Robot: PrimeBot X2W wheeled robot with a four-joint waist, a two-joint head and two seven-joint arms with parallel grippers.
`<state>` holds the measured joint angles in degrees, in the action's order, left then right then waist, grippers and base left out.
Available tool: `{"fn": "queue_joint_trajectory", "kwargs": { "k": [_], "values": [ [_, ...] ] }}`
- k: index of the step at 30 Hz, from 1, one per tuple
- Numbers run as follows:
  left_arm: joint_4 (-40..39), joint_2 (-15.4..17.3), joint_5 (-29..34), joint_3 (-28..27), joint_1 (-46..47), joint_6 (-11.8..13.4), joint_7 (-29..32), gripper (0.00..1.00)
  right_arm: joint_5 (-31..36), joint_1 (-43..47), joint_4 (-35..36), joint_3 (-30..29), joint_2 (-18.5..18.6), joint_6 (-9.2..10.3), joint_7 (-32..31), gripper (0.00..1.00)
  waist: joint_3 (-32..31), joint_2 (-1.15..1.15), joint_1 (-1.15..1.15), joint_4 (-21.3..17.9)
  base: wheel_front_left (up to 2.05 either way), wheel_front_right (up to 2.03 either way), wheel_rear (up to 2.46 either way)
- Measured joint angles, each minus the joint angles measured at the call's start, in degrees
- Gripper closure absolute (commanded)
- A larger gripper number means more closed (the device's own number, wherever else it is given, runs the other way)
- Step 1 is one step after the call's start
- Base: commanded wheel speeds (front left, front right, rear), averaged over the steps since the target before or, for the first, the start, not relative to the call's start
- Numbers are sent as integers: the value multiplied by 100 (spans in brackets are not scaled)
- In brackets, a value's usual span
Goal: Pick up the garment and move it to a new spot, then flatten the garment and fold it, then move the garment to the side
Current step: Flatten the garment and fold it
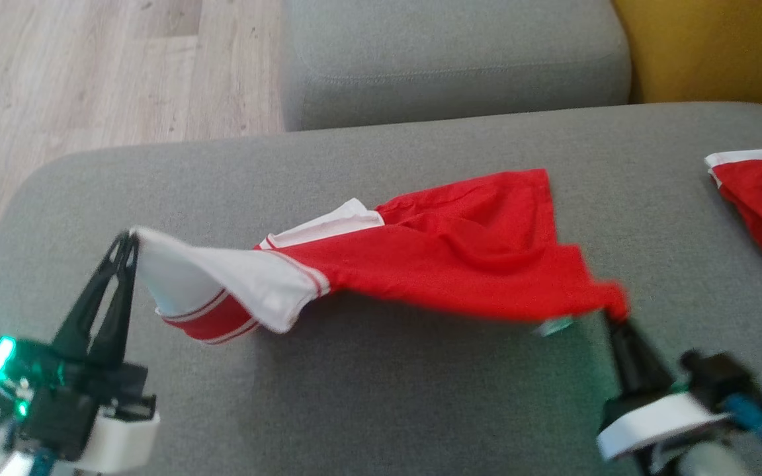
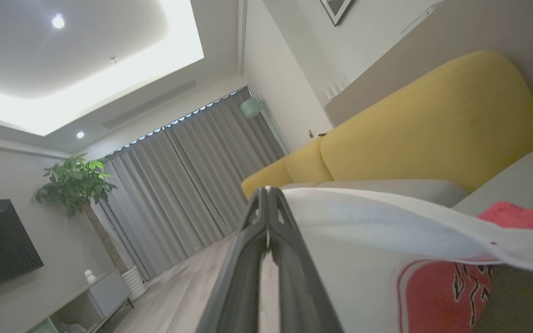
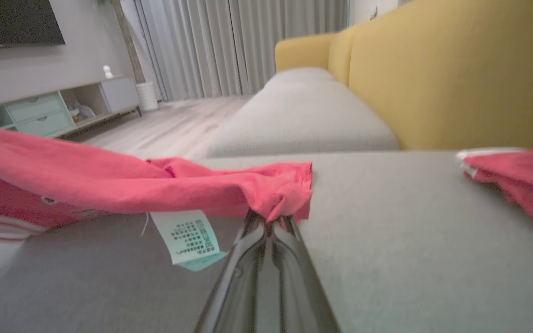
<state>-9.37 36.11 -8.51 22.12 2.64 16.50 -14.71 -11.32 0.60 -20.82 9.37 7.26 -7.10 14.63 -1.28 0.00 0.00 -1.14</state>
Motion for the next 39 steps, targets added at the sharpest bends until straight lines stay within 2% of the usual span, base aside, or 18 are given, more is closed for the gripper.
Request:
{"fn": "queue_joint_trajectory", "kwargs": {
  "k": [6,12,16,19,22,27,32,35,36,39],
  "values": [
    [-554,221,-2,-157,811,-547,-2,100,-141,-270,1156,-466,619,0,-21,100,-132,0,0,-107,0,0,0],
    [-726,318,-222,-214,2677,-1308,-9,100,-246,-1339,2608,-1046,1356,0,-889,100,-183,0,0,-131,0,0,0],
    [-245,218,-408,-147,3963,-1802,86,100,-344,-2321,2884,-1090,1828,0,-1447,100,-132,0,0,-108,0,0,0],
    [495,-76,-604,29,4795,-2072,249,100,-577,-3014,2484,-853,2071,0,-1748,100,-37,0,0,-76,0,0,0],
    [1360,-349,-659,332,5380,-2231,361,100,-789,-3621,1713,-524,2215,0,-1871,100,109,0,0,-35,0,0,0],
    [2686,-827,-715,688,6289,-2315,345,100,-1011,-4677,470,-113,2402,0,-1839,100,608,0,1,51,0,0,0],
    [3801,-1321,-504,837,7338,-2350,93,100,-1002,-5743,-613,190,2417,0,-1315,100,1224,0,2,128,0,0,0],
    [4122,-1519,-321,768,7957,-2221,-7,100,-822,-6351,-1023,267,2425,0,-800,100,1550,0,3,155,0,0,0],
    [3972,-1589,-255,668,8274,-2171,-9,100,-665,-6739,-1165,338,2459,0,-486,100,1750,0,2,162,0,0,0],
    [3531,-1634,-211,467,8409,-2180,-32,100,-495,-7125,-1324,504,2602,0,-253,100,2024,0,1,178,0,0,0]
  ]
}}
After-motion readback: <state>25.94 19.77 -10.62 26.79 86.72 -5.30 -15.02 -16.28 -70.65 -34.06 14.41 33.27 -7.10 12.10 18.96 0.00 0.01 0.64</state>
